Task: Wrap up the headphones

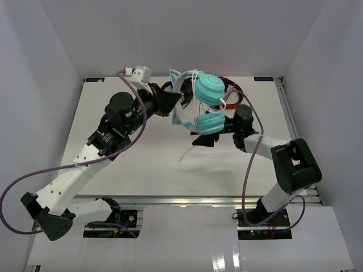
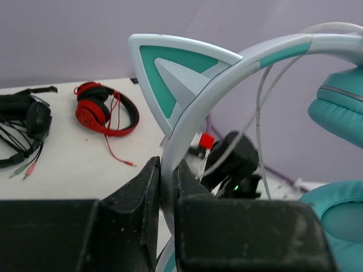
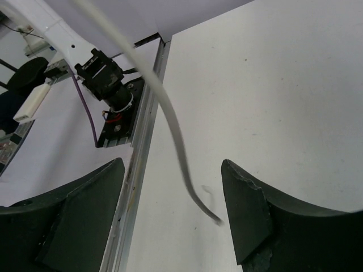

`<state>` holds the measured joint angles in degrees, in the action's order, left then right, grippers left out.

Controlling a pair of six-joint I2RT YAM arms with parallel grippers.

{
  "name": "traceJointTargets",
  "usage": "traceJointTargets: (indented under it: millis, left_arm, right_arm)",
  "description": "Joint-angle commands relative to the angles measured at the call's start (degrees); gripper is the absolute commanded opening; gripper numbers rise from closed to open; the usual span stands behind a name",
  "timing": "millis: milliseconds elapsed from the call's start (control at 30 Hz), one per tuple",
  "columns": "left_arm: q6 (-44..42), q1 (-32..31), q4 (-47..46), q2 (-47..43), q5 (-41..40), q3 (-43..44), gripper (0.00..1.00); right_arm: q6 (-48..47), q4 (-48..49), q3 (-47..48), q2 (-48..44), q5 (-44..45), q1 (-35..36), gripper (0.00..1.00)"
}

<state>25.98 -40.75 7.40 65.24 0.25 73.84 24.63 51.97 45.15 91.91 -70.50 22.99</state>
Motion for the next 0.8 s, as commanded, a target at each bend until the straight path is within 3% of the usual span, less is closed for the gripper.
traceJointTargets:
  millis: [0, 100, 233, 367, 500, 567, 633, 700, 767]
  left_arm:
    - [9.78, -0.29, -5.46, -0.33, -10.02, 5.86, 0.00]
    - [12.26, -0.29, -6.39, -0.55, -14.22, 6.02, 0.00]
    - [12.93, -0.21, -6.00, -0.62, -17.91, 6.49, 0.00]
    - [12.78, -0.21, -5.82, -1.34, -19.58, 6.23, 0.00]
    - [11.89, -0.22, -5.54, -1.52, -21.70, 6.07, 0.00]
    - [11.25, -0.29, -4.67, -1.53, -24.09, 6.13, 0.00]
    - [10.84, -0.29, -2.92, -1.62, -30.36, 6.00, 0.00]
    - [10.43, -0.29, -2.49, -2.14, -38.85, 4.57, 0.00]
    - [10.05, -0.29, -1.89, -2.22, -44.30, 3.55, 0.00]
  right_arm:
    - [19.47, 31.92, -2.44, 4.32, -2.64, 2.70, 0.70]
    - [22.44, 34.40, -1.63, 5.41, -1.77, 5.59, 0.56]
    - [23.45, 33.87, 0.18, 5.09, -0.68, 9.88, 0.09]
    - [20.62, 28.54, -1.29, 2.49, 1.50, 10.33, 0.08]
    - [8.62, 14.50, -1.89, -0.84, 2.63, 10.32, 0.08]
    - [-3.84, -1.99, -0.90, -4.03, 4.89, 10.38, 0.08]
    - [-17.90, -27.16, 1.93, -8.48, 11.40, 10.89, 0.08]
    - [-33.74, -37.41, 2.08, -11.89, 20.06, 12.07, 0.08]
    - [-40.52, -44.57, 0.77, -17.04, 24.67, 12.17, 0.08]
